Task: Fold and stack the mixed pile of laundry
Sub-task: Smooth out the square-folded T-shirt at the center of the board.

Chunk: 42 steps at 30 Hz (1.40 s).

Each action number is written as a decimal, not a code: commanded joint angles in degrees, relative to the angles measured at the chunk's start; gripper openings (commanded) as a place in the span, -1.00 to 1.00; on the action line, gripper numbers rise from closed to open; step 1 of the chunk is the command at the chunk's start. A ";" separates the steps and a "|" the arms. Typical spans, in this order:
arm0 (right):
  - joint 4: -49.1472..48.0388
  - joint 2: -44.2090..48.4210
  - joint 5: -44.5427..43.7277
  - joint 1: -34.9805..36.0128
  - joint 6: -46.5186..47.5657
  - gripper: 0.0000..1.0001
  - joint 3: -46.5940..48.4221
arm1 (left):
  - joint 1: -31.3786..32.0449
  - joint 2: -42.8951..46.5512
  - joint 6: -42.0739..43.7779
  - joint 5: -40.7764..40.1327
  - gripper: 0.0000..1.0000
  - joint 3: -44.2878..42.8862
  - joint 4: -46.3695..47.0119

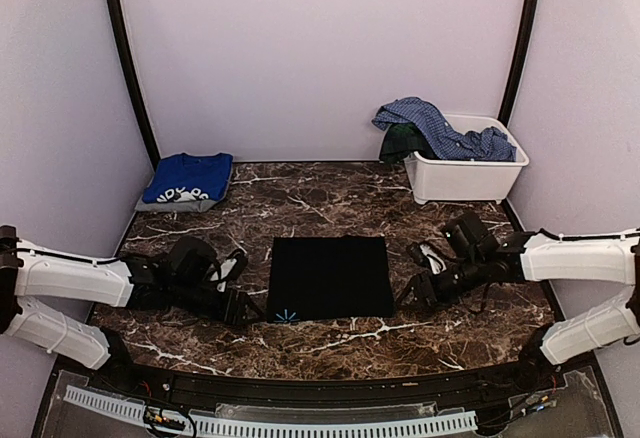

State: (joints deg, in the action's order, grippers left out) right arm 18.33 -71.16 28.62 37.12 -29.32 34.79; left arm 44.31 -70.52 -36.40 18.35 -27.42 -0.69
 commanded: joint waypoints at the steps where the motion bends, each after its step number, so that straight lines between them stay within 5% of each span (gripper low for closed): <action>1: -9.10 -1.05 1.09 4.78 -7.02 0.07 -5.11 | 3.03 1.08 -5.48 2.40 0.14 4.12 5.93; 16: -23.33 -16.68 0.99 6.91 -4.25 -0.17 -4.80 | 5.42 -16.48 -3.77 5.18 -0.07 0.85 18.43; 20: -22.50 -18.30 0.18 6.99 -3.00 -0.48 -3.99 | 5.43 -16.86 -3.61 4.65 -0.38 0.27 18.51; 24: -19.32 -16.93 -2.37 6.91 -2.09 -0.98 -3.33 | 5.37 -13.59 -3.08 1.24 -0.82 0.32 12.87; 27: -15.73 -14.60 -4.85 6.82 -2.49 -1.00 -3.40 | 5.22 -10.48 -3.22 -1.24 -1.00 0.61 9.35; 35: -4.37 -7.21 -7.81 6.49 -2.08 -1.00 -2.58 | 4.39 -4.02 -1.92 -4.02 -1.00 -0.93 -1.64; 42: -2.01 -6.79 -4.02 6.47 1.04 -1.00 -2.80 | 4.14 -8.60 0.46 -1.45 -1.00 -2.60 -2.82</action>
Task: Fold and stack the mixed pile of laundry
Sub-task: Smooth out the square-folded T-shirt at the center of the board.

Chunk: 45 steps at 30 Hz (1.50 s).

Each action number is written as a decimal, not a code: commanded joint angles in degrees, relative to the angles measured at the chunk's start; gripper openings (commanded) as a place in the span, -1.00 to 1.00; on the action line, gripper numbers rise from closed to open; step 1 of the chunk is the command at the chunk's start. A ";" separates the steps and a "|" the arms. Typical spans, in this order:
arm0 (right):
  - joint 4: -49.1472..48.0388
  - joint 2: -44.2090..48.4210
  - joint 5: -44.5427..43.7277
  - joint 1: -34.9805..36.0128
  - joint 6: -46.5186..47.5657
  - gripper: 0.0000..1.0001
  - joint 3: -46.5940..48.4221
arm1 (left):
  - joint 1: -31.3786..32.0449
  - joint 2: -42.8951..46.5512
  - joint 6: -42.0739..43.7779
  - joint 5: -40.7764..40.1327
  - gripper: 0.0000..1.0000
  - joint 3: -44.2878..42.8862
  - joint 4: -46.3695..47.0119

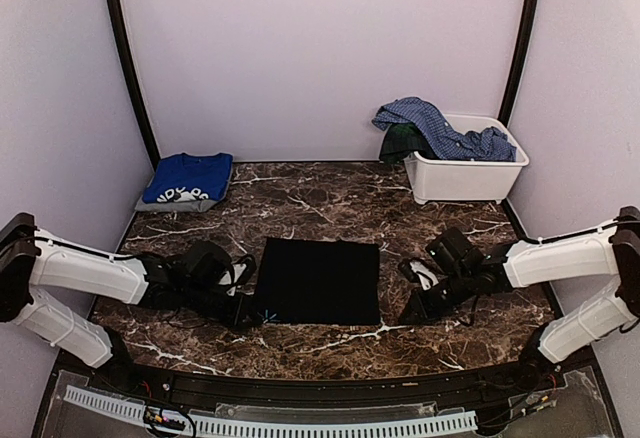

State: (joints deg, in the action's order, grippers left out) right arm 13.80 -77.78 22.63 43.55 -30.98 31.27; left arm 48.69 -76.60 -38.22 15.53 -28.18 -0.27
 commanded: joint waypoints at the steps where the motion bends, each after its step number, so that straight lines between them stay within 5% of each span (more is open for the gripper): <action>1: 2.32 -0.29 3.68 0.19 3.40 -1.00 1.26 | -0.20 -4.29 2.45 3.40 -1.00 -2.10 -2.49; 3: 2.11 0.70 4.88 0.82 3.64 -0.93 2.75 | -0.06 -5.93 3.12 4.46 -0.82 -2.72 -3.05; 6: 3.15 3.23 5.04 1.48 3.48 -0.56 6.80 | -0.06 -2.86 2.61 2.75 -0.48 -2.06 -4.24; 9: 2.75 5.36 6.56 2.52 2.18 -0.14 9.81 | -0.39 6.42 2.25 -1.39 -0.02 -1.91 -8.46; 13: -2.43 5.12 8.83 5.11 -1.94 0.18 12.79 | -0.86 15.17 4.14 -2.46 0.28 -4.71 -13.12; 16: -8.20 0.85 11.18 6.98 -5.59 0.23 15.33 | -0.87 14.51 4.12 2.48 0.31 -7.25 -11.51; 22: -22.26 -14.00 14.97 10.23 -12.81 0.22 19.69 | -0.90 2.52 -2.97 12.94 0.26 -7.10 8.47; 32: -29.06 -31.78 16.84 5.70 -13.86 0.19 13.93 | -5.49 -16.62 -12.27 15.04 0.24 0.87 34.12; 38: -24.01 -30.20 15.04 -2.40 -7.89 0.18 8.09 | -7.24 -14.24 -9.41 11.00 0.31 2.43 25.41; 45: -20.89 -24.97 17.61 -5.93 -3.75 0.17 8.54 | -11.24 -0.14 -4.53 3.86 0.60 0.34 10.40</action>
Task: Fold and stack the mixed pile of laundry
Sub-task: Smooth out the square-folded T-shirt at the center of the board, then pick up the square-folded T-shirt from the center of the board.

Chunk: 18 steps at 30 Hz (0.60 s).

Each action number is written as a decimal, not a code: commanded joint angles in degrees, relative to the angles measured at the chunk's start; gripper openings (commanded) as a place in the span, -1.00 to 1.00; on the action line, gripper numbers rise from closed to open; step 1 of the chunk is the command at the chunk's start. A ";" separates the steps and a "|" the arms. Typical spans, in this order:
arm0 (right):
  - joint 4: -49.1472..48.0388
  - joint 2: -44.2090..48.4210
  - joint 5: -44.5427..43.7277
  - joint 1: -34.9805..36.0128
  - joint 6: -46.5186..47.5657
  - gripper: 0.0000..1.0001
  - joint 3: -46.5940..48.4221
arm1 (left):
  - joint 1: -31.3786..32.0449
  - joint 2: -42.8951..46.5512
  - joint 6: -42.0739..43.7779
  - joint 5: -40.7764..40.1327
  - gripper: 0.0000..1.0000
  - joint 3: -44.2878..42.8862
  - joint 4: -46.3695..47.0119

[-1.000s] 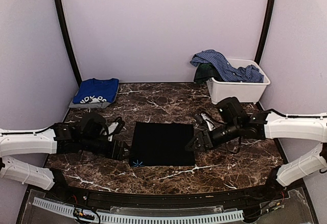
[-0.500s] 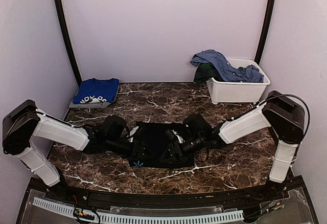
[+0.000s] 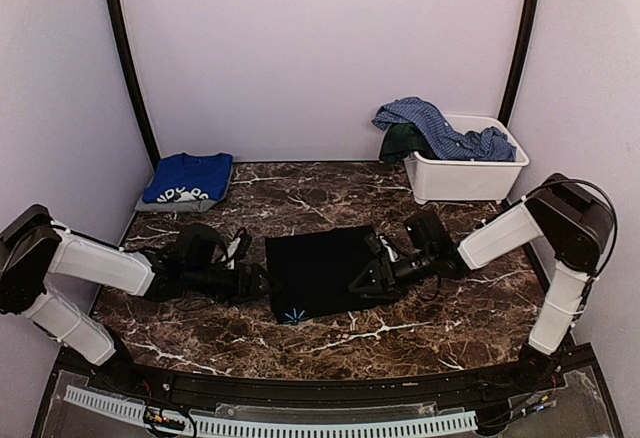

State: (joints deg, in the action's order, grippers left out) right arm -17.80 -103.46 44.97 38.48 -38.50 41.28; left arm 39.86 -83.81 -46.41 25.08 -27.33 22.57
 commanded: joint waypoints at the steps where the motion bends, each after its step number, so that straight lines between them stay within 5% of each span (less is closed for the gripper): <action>1: 11.46 2.46 -4.45 -0.75 4.21 0.16 -1.22 | -2.92 8.22 4.90 -6.73 0.63 -1.05 -14.38; 3: 14.70 7.50 -6.25 0.20 6.04 0.14 -0.21 | -3.16 13.62 5.79 -10.48 0.92 -2.51 -19.36; 8: 26.40 18.46 -22.28 9.40 15.24 0.11 7.57 | -3.70 21.60 3.25 -17.25 0.98 -3.71 -28.45; 18: 36.77 2.66 -37.79 25.33 27.97 -0.23 28.24 | -7.73 24.34 -4.94 -14.34 0.98 -4.67 -33.52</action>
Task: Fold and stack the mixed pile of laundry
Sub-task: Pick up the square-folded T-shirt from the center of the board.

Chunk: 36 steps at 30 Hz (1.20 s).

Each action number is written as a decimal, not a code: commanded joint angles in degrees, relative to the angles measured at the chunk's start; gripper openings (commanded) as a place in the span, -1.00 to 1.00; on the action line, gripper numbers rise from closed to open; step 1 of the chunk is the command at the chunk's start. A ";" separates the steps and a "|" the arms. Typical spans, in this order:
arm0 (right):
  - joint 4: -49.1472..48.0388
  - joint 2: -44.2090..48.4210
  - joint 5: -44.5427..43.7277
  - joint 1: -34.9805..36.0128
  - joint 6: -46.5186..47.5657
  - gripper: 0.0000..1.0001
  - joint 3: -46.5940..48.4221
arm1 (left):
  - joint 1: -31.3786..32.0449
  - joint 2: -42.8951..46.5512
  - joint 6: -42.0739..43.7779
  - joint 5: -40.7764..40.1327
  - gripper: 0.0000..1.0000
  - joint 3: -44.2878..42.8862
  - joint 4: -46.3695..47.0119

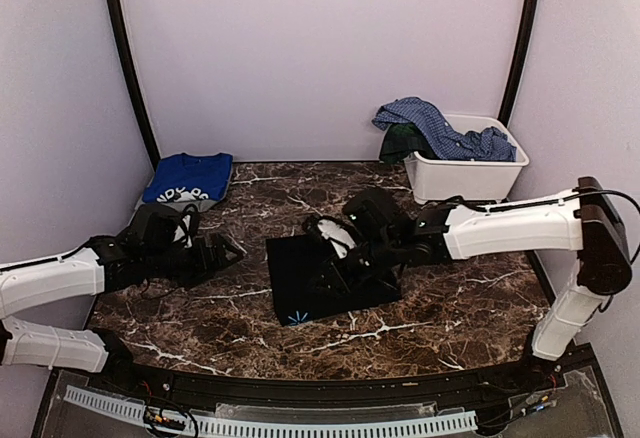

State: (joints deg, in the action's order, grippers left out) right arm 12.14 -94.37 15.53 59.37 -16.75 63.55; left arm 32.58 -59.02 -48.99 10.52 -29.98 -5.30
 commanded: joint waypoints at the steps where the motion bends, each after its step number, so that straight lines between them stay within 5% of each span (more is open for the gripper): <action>1: 7.62 -8.45 -9.07 5.63 6.97 -0.25 7.89 | -0.47 -1.00 -2.48 0.16 0.98 -2.20 -6.29; 17: 14.45 -30.21 -14.77 13.95 10.52 -0.34 25.64 | -1.51 -7.23 -4.19 2.05 0.98 -1.31 -3.77; 22: 18.37 -34.15 -20.97 15.17 10.16 -0.16 27.50 | -1.64 -7.35 -4.69 2.37 0.98 -0.20 -2.72; 27: 19.78 -34.64 -24.45 15.85 9.60 -0.50 27.43 | -1.64 -8.68 -5.12 3.02 0.98 0.84 -1.11; 30: 21.08 -34.95 -27.71 15.97 9.67 -0.98 28.38 | -1.64 -9.58 -5.30 3.22 0.98 0.78 -0.30; 36: 21.11 -31.17 -29.52 16.06 10.32 -1.00 30.22 | -1.64 -10.13 -5.16 3.36 0.98 0.53 0.36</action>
State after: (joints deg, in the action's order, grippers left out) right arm 28.88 -126.23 -11.60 75.02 -6.52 93.12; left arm 31.33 -69.10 -54.17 13.13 -29.93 -6.15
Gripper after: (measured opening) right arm 0.005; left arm 0.989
